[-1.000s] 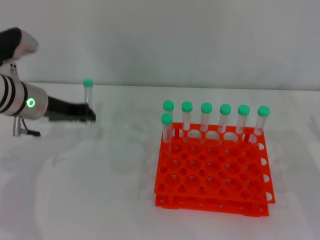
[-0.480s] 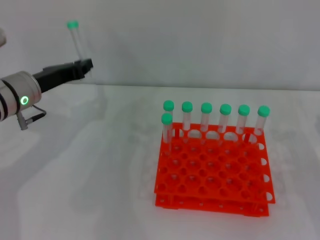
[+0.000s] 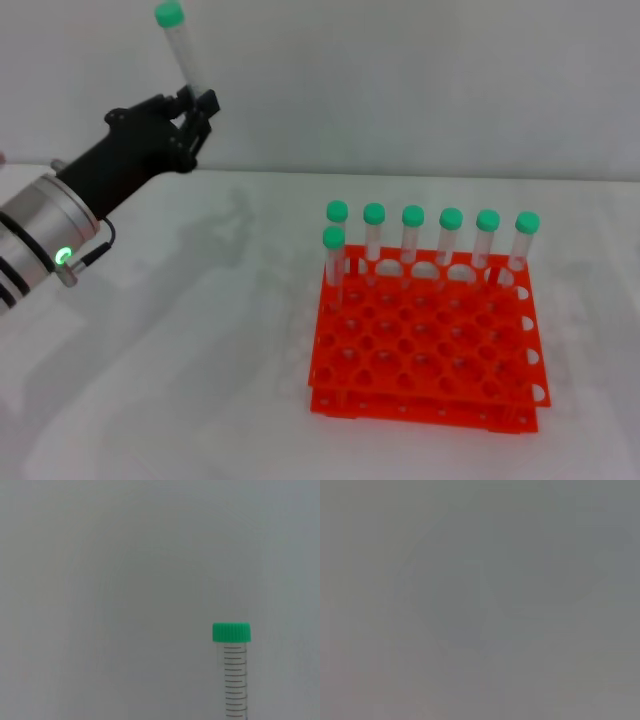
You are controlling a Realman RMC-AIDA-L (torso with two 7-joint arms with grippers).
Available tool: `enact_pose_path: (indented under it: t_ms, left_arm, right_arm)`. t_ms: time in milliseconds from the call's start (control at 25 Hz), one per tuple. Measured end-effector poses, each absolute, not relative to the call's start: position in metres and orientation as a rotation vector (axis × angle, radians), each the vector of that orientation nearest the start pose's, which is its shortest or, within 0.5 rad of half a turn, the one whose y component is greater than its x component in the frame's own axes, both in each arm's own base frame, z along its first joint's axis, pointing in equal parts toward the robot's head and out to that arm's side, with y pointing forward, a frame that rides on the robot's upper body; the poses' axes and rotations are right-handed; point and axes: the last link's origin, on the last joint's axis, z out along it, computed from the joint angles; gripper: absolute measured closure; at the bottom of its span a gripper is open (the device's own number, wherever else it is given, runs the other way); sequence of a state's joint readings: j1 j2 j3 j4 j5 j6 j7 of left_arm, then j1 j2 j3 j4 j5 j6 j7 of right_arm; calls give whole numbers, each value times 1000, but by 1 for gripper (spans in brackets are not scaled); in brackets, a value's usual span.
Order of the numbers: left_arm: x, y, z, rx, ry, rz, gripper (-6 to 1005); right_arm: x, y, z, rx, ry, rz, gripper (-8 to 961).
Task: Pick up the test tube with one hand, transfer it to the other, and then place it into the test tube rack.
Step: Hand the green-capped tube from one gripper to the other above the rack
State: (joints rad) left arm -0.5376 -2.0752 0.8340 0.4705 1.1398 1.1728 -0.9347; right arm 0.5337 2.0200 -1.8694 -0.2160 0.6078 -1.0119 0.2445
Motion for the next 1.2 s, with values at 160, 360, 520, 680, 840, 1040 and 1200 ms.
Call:
enact_pose_path:
  t_ms: [160,360,520,680,840,1040,1200]
  left_arm:
    - [-256,386,28,-2022,-433,-992,805]
    - [-252,379,17,-2115,-405,-980,805]
    - [-247,374,7,-2182,-371,-980,805]
    - [-236,366,-7,-2290,-315,-988,805]
    - [-227,358,-14,-2361,-263,-1031,805]
    - [-217,348,-19,-2426,-212,-1092,805]
    - [-218,347,-22,-2423,-240,-1107,805]
  right_arm:
    - [311,391,35,-1486,617,824,120]
    - [295,390,36,-1595,591,965,120]
    - [280,386,43,-1733,554,1097,120]
    - [265,379,52,-1915,484,1199,121]
    - [253,373,58,-2105,432,1247,121]
    - [242,367,58,-2307,402,1249,121]
    - [232,363,49,-2436,363,1240,121]
